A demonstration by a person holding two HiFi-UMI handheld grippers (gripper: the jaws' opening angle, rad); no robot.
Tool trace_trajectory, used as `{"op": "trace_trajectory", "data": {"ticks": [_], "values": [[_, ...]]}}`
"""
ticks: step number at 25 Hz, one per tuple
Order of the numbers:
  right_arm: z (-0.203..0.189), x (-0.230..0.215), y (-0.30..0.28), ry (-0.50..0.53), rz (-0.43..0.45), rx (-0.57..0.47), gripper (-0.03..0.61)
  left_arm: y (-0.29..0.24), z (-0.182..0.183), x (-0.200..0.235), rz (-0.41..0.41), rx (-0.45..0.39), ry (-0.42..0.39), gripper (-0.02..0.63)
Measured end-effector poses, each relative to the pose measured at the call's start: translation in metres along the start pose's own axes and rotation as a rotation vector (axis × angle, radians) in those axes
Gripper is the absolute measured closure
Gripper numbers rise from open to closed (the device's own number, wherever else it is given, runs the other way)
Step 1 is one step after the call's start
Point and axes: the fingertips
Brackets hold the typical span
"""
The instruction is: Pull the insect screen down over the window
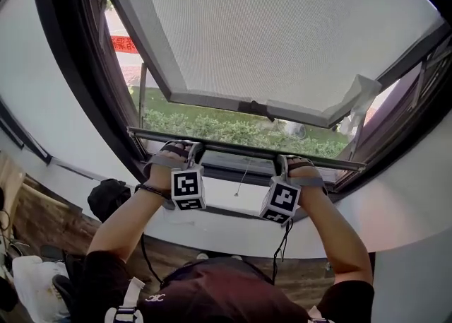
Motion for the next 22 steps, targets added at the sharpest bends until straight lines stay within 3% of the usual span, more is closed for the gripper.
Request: {"op": "trace_trajectory", "data": {"ticks": [4, 13, 22], "values": [[-0.001, 0.004, -0.004, -0.013, 0.0, 0.01, 0.555, -0.004, -0.002, -0.004, -0.004, -0.012, 0.043, 0.589], [-0.001, 0.017, -0.011, -0.021, 0.037, 0.026, 0.555, -0.01, -0.007, -0.017, -0.039, -0.012, 0.047, 0.589], [-0.008, 0.057, -0.035, -0.046, 0.135, 0.028, 0.554, -0.034, -0.015, -0.058, -0.141, 0.016, 0.063, 0.589]]}}
Point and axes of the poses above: the fingertips, and each gripper's own axes: y backward along the fingers, x to its left, z out of its top, and after that the axes turned 8 degrees about -x, right-handed
